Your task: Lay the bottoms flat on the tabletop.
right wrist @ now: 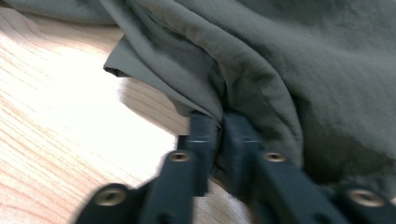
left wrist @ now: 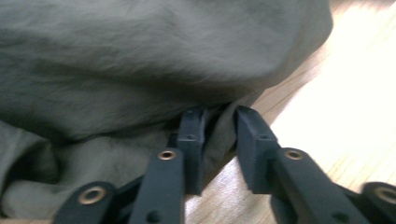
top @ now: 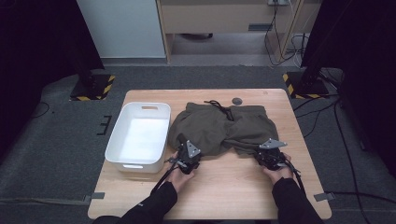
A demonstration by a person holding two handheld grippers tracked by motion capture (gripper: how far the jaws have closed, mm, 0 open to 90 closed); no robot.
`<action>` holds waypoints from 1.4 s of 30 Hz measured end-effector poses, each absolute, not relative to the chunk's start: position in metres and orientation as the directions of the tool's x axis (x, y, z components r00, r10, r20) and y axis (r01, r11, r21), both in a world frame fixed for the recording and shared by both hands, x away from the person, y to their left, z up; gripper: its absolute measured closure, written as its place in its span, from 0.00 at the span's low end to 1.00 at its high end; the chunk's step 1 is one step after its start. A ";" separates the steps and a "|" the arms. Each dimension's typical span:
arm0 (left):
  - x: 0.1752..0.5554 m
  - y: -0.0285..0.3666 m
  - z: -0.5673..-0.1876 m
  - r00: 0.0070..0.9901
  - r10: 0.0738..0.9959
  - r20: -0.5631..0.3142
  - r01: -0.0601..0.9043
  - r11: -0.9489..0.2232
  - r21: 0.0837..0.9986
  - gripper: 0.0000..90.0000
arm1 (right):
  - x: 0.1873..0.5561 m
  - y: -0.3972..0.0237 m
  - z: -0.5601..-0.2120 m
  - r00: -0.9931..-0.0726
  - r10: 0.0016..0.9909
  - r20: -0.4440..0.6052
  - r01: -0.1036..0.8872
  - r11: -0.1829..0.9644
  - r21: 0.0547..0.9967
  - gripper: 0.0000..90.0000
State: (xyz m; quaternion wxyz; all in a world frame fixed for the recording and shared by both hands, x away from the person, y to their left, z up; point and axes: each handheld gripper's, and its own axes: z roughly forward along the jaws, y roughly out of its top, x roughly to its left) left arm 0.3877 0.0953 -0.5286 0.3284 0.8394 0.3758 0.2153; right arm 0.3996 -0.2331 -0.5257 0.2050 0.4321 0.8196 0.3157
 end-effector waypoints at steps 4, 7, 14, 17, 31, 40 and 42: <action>0.387 0.096 -0.525 0.621 0.777 0.106 0.513 -0.504 0.695 0.98 | 0.399 -0.234 -0.521 -0.559 0.827 -0.056 0.579 0.439 0.687 0.98; 0.381 0.097 -0.512 0.622 0.777 0.095 0.498 -0.486 0.718 1.00 | 0.397 -0.237 -0.511 -0.568 0.822 -0.049 0.558 0.428 0.711 0.98; 0.359 0.116 -0.458 0.615 0.787 0.045 0.443 -0.392 0.806 1.00 | 0.385 -0.254 -0.480 -0.565 0.825 -0.024 0.480 0.352 0.804 0.98; 0.353 0.137 -0.435 0.585 0.810 0.029 0.426 -0.338 0.839 1.00 | 0.381 -0.261 -0.464 -0.551 0.835 -0.015 0.441 0.307 0.843 0.98; 0.376 0.159 -0.444 0.521 0.852 -0.057 0.518 -0.262 0.814 0.96 | 0.401 -0.271 -0.474 -0.470 0.882 -0.042 0.483 0.297 0.823 0.84; 0.347 0.174 -0.423 0.535 0.844 -0.046 0.425 -0.222 0.878 0.80 | 0.377 -0.272 -0.444 -0.501 0.865 -0.033 0.364 0.245 0.898 0.70; 0.335 0.176 -0.424 0.549 0.835 -0.043 0.422 -0.233 0.876 0.79 | 0.372 -0.266 -0.440 -0.523 0.852 -0.029 0.346 0.244 0.906 0.68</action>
